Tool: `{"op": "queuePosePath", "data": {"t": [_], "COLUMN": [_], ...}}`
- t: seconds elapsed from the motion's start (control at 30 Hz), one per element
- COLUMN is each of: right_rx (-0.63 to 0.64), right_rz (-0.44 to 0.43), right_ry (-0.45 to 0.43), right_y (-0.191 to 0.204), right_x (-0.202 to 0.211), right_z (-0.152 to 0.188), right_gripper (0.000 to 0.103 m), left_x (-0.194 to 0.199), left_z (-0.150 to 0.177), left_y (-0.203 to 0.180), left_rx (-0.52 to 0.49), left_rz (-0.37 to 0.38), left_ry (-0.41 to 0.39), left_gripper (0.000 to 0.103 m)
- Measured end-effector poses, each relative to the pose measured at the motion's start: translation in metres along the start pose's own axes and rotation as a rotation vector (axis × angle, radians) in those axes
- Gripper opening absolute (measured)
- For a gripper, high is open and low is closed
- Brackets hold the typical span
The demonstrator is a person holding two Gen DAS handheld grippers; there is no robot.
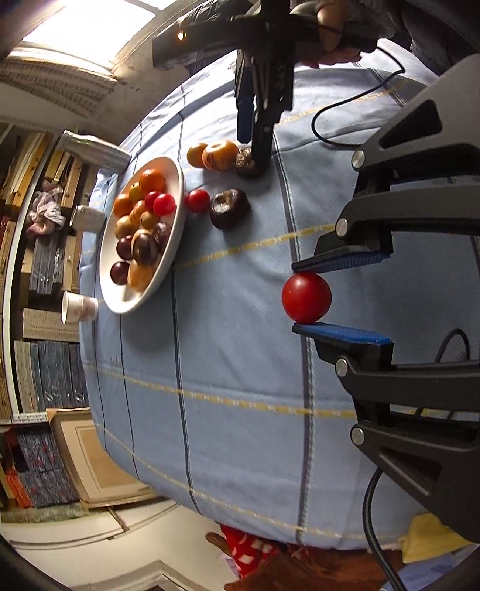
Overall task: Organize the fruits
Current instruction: 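Grasp the red tomato with the left tool while the right tool grasps the dark brown fruit, then carry both fruits over the white plate and open both tools to release them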
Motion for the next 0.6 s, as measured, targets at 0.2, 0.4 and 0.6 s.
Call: {"op": "queuePosePath", "data": {"t": [0.2,0.4,0.6], "right_rx": [0.015,0.065,0.049], "right_rz": [0.011,0.039,0.016], "right_ry": [-0.006,-0.012,0.004], "right_y": [0.001,0.004,-0.004], "right_x": [-0.01,-0.011,0.003], "right_z": [-0.002,-0.002,0.014], "right_gripper": [0.053,0.044,0.044], "left_x": [0.005,0.003,-0.006], "left_z": [0.007,0.007,0.0], "left_y": [0.003,-0.003,-0.016], "left_rx": [0.008,0.004,0.001], "left_rz": [-0.011,-0.006,0.022], "left_ry": [0.009,0.016,0.02], "left_gripper": [0.026,0.026,0.026]}}
Point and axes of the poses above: each gripper's, at about its wrist camera, not at the fingertips, and x roughly against the way its jaws point, y to its left, z to its underside, the point moved 4 cm from there along -x, roughly the way its jaws point, and after that the axes turned 1 degree about z, right-handed, at the moved point
